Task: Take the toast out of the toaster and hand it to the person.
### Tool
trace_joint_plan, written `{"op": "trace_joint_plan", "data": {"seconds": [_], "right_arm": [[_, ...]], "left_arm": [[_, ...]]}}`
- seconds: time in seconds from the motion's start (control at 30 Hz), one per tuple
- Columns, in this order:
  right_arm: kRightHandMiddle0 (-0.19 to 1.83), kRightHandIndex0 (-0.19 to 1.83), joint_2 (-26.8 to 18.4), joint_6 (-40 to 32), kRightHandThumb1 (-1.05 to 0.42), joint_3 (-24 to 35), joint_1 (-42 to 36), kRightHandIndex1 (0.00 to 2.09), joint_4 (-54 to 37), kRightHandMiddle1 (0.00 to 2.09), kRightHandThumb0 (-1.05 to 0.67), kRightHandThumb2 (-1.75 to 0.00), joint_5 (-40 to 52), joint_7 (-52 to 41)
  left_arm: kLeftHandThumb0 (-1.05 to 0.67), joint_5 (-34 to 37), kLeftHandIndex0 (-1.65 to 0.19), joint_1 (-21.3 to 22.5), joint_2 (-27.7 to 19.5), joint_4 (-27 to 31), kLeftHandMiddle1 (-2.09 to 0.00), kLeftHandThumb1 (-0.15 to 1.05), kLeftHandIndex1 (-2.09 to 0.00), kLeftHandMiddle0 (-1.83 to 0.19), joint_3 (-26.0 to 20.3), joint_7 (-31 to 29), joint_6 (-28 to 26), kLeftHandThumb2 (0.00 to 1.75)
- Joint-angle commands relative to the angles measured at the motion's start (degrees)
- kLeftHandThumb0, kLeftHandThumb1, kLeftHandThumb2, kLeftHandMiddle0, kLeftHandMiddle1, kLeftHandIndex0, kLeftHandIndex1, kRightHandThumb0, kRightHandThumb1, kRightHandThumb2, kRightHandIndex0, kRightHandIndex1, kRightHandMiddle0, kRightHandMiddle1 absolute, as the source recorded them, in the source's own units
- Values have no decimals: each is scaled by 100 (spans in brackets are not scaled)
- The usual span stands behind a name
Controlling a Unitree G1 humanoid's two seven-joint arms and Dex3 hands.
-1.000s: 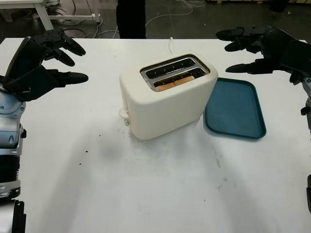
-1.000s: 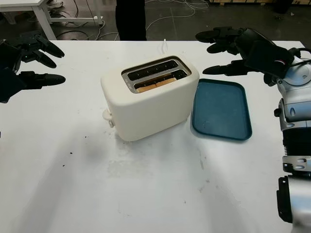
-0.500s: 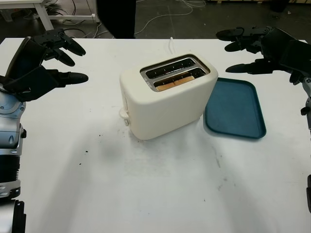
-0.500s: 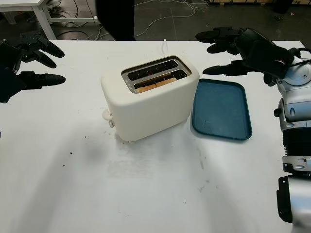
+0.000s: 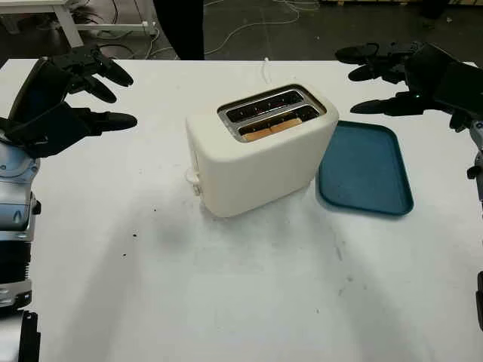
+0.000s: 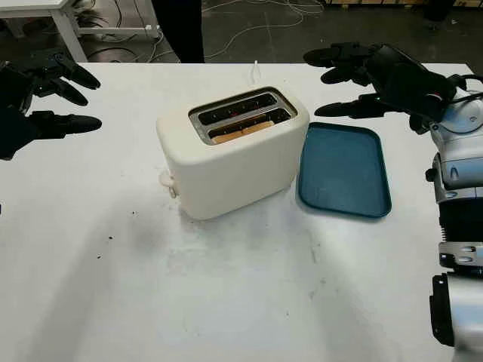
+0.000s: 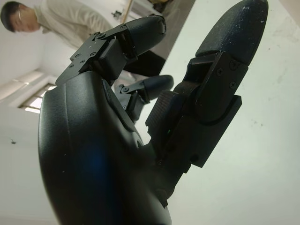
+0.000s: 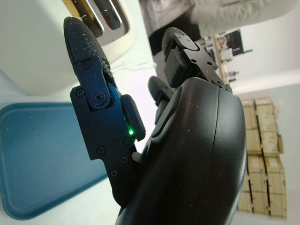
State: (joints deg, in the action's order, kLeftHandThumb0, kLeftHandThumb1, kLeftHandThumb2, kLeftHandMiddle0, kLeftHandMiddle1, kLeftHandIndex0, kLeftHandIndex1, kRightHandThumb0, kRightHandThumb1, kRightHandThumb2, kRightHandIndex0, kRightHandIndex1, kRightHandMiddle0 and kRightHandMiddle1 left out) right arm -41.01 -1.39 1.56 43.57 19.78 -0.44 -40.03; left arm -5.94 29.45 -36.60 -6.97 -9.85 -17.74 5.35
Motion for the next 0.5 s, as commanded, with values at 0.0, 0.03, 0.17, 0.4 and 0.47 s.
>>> {"op": "trace_joint_plan", "data": {"seconds": [0.0, 0.03, 0.17, 0.4, 0.47], "right_arm": [[36, 0, 57, 91, -82, 0, 46, 79, -15, 4, -76, 0, 15, 29], [37, 0, 55, 80, -82, -7, 47, 79, -24, 4, -77, 0, 1, 40], [37, 0, 63, 88, -82, -11, 52, 80, -37, 4, -77, 0, -2, 45], [37, 0, 80, 41, -81, 10, 50, 79, 12, 5, -78, 0, 26, 50], [37, 0, 78, 36, -81, 21, 49, 79, 16, 5, -78, 0, 56, 17]], "left_arm": [[-105, -2, -52, 45, -29, -6, -122, 75, -107, -50, 11, 21, 66, 0], [-105, 11, -52, 45, -22, -11, -122, 75, -107, -50, 6, 19, 55, 0], [-105, -4, -52, 37, -34, 11, -122, 74, -107, -49, 11, 17, 29, 0], [-105, 27, -52, 47, -23, -37, -123, 74, -107, -50, 0, 13, 114, 0], [-105, 27, -52, 41, -21, -19, -123, 74, -107, -50, -2, 15, 90, 0]]}}
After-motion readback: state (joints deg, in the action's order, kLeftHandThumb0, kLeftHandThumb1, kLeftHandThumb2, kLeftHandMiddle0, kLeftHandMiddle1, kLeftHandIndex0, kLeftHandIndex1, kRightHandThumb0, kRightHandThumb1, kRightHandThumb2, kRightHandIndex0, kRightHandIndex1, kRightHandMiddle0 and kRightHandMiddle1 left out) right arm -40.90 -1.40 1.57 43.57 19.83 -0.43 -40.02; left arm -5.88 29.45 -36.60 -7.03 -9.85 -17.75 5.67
